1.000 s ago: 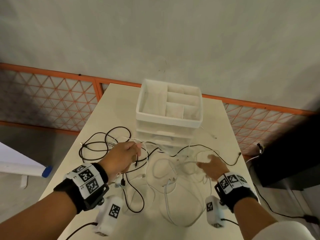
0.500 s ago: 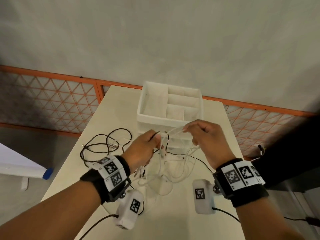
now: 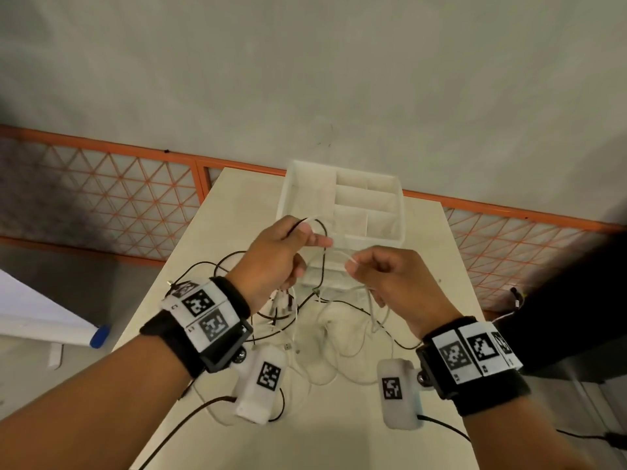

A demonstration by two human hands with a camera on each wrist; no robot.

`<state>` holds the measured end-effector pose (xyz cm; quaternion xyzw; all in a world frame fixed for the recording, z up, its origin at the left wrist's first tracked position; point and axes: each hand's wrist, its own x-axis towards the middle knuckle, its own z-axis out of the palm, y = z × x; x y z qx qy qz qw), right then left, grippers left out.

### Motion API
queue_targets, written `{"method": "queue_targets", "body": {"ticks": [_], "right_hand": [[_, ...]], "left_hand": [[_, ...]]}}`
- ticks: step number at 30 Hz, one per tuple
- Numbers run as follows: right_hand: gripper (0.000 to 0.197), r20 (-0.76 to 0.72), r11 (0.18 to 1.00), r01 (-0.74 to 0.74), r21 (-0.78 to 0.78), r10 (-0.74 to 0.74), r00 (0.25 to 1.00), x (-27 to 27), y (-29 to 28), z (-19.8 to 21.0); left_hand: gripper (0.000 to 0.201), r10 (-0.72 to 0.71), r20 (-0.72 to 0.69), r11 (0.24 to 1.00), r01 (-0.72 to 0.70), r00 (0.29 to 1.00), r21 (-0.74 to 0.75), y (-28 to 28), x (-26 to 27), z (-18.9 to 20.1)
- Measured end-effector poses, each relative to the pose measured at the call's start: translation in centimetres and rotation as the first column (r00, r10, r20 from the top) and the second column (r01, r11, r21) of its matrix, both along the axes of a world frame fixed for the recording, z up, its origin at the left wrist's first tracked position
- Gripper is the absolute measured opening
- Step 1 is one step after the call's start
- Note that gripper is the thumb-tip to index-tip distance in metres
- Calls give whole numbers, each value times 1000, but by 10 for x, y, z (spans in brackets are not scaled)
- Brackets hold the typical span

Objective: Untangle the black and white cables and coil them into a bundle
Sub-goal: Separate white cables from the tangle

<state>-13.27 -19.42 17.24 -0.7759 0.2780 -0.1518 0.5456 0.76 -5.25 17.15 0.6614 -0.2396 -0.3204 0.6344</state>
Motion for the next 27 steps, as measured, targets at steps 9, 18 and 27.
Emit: {"method": "queue_targets", "body": {"ticks": [9,18,27], "right_hand": [[18,212,902,306,-306,-249,945,-5,-25,17],[23,-214,986,141,-89,-157,964,-14,-22,-32],[22,386,964,191,186,-250,888,15,-5,38]], "left_hand": [[23,47,33,980,-52,998,191,11,6,-33],[23,173,198,984,-177,965,6,14,16,7],[26,-205,209,967,165,956,195,-14,-39,-62]]}}
